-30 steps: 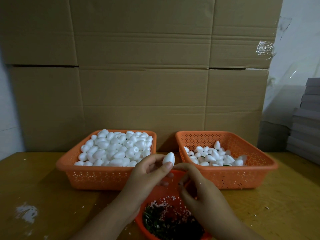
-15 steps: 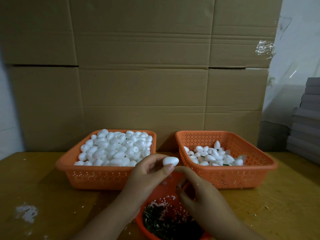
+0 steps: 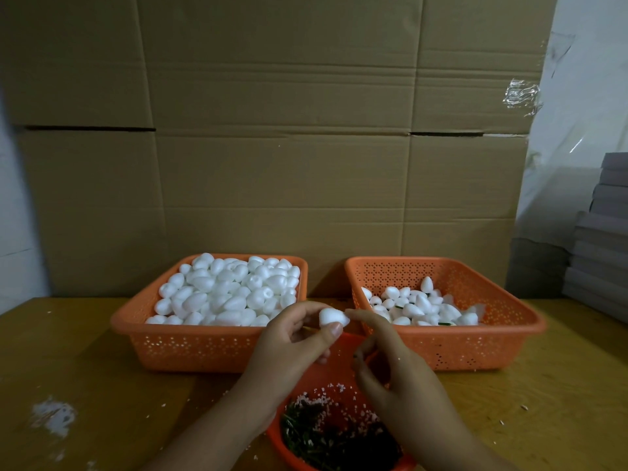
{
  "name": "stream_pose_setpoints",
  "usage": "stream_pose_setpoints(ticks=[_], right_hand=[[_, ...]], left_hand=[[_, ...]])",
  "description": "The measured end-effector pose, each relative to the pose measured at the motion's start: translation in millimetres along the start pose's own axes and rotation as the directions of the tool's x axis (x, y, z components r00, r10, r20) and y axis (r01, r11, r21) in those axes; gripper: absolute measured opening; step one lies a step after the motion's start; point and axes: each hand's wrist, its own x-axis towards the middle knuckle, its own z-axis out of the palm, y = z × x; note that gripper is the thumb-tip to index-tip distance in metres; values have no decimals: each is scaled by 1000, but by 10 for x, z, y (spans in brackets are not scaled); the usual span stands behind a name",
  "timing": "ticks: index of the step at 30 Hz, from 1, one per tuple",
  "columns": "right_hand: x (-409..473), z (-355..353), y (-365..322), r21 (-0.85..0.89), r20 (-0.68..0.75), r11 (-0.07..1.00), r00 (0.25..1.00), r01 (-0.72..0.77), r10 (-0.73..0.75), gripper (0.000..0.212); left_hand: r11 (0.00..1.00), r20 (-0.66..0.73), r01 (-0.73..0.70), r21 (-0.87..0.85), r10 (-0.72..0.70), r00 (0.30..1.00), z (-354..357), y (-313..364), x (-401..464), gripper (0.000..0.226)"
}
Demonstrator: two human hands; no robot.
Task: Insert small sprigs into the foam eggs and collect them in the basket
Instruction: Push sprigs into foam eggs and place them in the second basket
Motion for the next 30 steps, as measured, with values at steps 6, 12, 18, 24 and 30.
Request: stream_pose_setpoints(ticks=[6,12,18,24,30], right_hand=[[1,-16,-22,12,13,1000,1000,9,-9,60],[0,-7,-27,-3,38,1000,999,10,-10,55],[1,-9,-41,-11,46,1000,999,10,-10,53],[-1,4,-29,7,34,1000,999,-27,27,47],[15,22,3,64,-23,990,991,-128,130,33]], left_hand=[[1000,5,-31,-3,31,1000,5,9,1,29],[998,20,-44,-47,45,999,-7,-9,-1,27],[998,-22,-59,6,59,998,6,7,-11,16],[994,-41,-67,84,71,997,-6,8,-12,21],[990,-3,-66,126,67,998,-9,-16,-5,26]])
